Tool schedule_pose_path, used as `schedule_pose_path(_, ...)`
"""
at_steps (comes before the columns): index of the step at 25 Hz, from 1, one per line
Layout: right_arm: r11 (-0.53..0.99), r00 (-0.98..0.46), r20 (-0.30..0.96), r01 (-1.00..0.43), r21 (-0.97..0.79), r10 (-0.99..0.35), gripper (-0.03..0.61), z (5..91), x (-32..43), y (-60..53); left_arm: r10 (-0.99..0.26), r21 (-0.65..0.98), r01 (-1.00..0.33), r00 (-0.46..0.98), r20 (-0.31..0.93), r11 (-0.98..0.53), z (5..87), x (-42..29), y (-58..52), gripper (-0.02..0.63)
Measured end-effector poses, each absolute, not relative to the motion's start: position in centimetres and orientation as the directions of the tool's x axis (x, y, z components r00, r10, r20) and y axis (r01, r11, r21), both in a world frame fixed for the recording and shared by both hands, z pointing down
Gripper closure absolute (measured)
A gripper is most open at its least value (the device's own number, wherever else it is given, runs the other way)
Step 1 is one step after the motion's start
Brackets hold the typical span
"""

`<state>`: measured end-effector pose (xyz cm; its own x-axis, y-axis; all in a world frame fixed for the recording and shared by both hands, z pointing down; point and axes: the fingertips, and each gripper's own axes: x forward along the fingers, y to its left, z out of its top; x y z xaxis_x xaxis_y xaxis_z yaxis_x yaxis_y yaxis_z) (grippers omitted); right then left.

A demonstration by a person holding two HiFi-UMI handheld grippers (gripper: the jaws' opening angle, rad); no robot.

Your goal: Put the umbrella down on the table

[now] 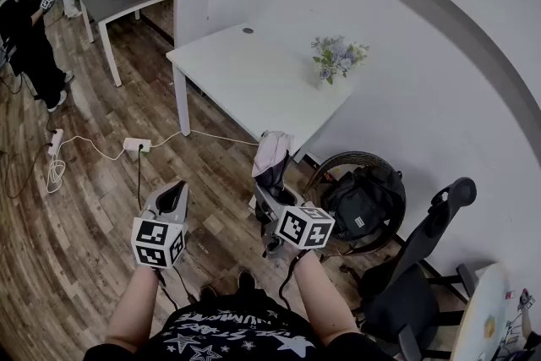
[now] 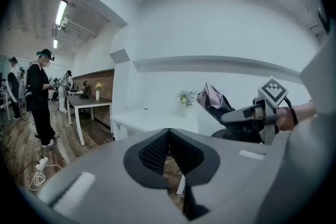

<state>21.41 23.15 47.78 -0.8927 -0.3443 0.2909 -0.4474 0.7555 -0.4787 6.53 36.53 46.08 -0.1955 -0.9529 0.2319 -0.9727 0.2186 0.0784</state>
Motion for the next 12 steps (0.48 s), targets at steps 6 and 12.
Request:
schedule_pose_path(6,0.759,-0.890,0.299,-0.451,-0.470,-0.344,0.342,47.8,20.8,23.4,-0.954,0.080,-0.973,-0.192,0.231,0.215,46.3,6.3,36.8,0.611)
schedule_pose_path(12,0.758,-0.887,0.313,-0.454,-0.468,-0.339,0.342,48.2,20.3,24.6,-0.953,0.057,-0.979,-0.175,0.247,0.195,47.0,6.0,37.8,0.611)
